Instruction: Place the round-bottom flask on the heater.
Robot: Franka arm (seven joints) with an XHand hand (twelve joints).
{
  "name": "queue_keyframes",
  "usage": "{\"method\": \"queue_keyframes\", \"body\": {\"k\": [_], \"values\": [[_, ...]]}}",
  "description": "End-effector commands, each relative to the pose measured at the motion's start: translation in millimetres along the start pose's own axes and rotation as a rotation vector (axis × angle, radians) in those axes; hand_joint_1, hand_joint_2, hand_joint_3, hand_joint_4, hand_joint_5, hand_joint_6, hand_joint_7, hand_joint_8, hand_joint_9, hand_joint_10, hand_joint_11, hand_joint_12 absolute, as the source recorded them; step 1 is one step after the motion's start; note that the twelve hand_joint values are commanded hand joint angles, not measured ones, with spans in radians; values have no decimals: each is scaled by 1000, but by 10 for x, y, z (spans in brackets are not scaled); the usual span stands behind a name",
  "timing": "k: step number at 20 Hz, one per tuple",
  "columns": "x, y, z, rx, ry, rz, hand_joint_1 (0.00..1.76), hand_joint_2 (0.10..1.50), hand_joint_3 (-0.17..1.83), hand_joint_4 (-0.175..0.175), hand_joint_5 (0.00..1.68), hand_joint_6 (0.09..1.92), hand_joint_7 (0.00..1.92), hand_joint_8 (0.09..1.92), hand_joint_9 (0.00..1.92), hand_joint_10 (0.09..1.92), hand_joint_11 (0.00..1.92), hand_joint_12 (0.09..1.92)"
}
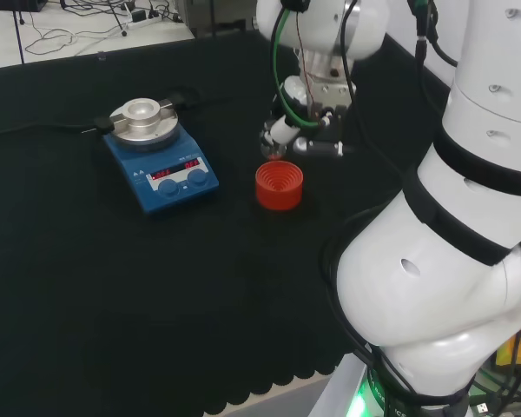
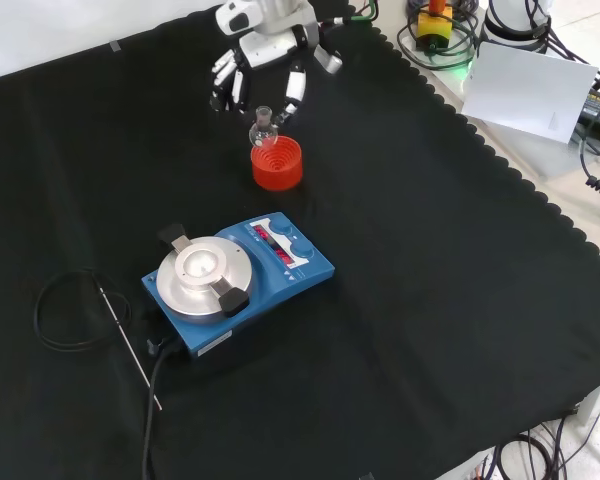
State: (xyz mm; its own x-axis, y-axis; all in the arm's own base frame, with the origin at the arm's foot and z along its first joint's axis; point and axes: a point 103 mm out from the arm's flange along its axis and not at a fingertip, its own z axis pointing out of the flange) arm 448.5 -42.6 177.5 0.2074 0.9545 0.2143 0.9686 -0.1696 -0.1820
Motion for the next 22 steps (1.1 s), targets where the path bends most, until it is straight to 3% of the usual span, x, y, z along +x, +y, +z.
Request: {"method": "queue_keyframes", "body": {"k": [1, 9, 22], "values": [[269, 157, -346, 13, -26, -21, 1098, 661, 747, 175, 1160, 912, 420, 674, 667, 586, 330, 1347], [597, 550, -600, 32, -47, -72, 1096, 665, 744, 175, 1156, 918, 420, 675, 666, 584, 332, 1346], [1364, 1041, -604, 53, -89, -208, 1095, 668, 742, 175, 1150, 927, 417, 675, 665, 583, 336, 1346]]}}
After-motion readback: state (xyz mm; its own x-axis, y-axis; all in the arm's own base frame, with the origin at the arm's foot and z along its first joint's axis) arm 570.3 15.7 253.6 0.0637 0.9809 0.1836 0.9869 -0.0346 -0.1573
